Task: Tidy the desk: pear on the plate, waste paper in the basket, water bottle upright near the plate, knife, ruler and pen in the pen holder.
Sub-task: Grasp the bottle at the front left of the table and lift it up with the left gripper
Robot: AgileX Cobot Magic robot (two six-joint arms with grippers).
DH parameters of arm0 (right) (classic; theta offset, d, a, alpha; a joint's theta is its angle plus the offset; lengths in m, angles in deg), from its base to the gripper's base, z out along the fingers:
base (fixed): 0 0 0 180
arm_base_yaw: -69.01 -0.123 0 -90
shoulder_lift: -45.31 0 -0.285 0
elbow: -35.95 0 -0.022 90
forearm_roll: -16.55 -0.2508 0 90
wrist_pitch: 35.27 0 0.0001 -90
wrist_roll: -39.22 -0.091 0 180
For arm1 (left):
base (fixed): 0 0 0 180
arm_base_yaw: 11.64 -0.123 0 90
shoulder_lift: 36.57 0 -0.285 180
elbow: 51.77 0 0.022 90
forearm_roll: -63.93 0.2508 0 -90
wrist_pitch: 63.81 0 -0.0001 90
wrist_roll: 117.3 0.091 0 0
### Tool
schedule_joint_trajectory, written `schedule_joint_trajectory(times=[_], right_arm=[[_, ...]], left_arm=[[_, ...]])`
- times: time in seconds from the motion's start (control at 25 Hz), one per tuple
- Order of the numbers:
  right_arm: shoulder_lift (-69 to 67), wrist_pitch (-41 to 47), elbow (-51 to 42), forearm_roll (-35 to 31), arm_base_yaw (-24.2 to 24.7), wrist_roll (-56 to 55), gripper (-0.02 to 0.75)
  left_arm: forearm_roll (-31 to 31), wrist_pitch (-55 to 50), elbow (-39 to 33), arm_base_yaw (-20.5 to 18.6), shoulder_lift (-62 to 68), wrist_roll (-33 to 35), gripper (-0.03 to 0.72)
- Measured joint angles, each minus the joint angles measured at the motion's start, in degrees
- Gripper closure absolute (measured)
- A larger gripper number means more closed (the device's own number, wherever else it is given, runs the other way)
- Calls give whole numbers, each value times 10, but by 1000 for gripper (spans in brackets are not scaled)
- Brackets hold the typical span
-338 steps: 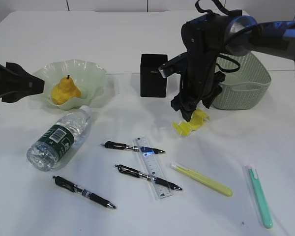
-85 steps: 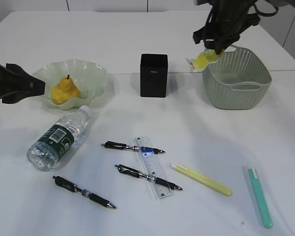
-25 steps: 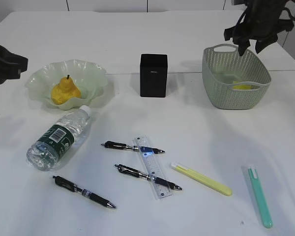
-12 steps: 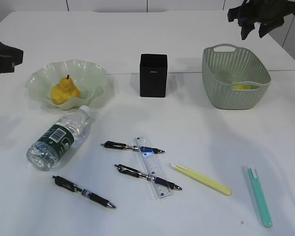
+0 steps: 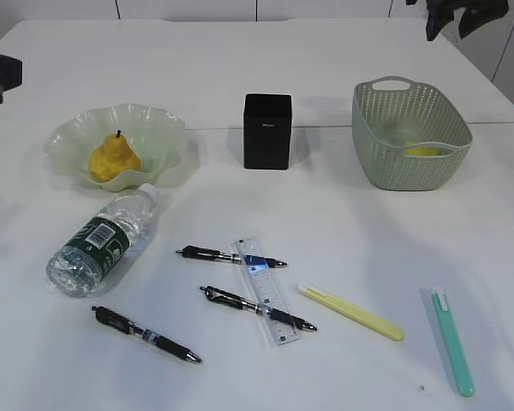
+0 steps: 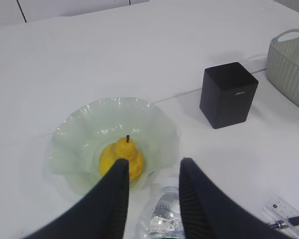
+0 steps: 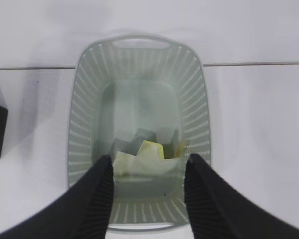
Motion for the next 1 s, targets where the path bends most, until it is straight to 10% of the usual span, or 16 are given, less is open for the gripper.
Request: schedule_joint_trajectory(times=[1.0], right_arm=[[183, 3, -125, -8, 0, 0, 386]], left_arm=[[0, -10, 0, 0, -41, 0, 448]])
